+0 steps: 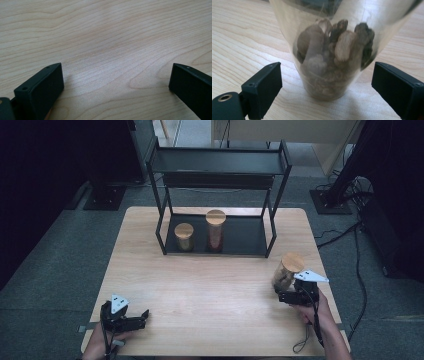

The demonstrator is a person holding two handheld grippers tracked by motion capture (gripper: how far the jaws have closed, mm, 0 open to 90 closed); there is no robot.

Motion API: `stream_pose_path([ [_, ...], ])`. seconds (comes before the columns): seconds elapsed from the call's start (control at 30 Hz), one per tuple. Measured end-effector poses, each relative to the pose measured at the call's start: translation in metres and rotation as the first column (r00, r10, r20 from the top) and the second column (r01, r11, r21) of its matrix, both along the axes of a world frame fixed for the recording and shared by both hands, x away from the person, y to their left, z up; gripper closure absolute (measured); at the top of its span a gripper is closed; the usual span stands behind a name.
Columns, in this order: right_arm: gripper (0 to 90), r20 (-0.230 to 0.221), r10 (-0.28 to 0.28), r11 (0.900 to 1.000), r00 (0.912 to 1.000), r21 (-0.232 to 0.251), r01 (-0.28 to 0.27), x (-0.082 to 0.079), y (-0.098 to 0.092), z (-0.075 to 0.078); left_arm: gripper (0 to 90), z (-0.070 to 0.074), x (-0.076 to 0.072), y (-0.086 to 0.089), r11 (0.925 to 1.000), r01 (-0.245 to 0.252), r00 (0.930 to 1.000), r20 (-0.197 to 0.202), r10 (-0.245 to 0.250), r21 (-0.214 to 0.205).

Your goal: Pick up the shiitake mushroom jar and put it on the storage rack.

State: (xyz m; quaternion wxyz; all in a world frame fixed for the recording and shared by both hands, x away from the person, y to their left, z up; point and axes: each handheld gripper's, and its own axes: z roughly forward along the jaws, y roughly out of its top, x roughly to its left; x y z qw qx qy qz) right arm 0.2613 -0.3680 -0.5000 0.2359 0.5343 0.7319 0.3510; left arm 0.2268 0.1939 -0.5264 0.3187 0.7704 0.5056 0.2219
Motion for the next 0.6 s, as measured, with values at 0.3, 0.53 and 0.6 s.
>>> stream_pose_path([
  [0.3,9.0,0.015,0.002,0.9999,0.9999,-0.012,-0.002,0.003,0.001,0.012,0.0,0.0,0.0,0.0,1.0,0.0,1.0,0.0,0.0,0.0],
  [0.53,9.2,0.03,0.012,0.9999,0.9995,-0.011,-0.012,0.004,0.002,0.023,0.0,0.0,0.0,0.0,1.0,-0.001,1.0,0.0,0.001,0.0],
  [0.6,9.2,0.034,0.013,0.9999,0.9993,-0.01,-0.013,0.004,0.002,0.027,0.0,0.0,0.0,0.0,1.0,0.0,1.0,0.0,0.0,0.0],
])
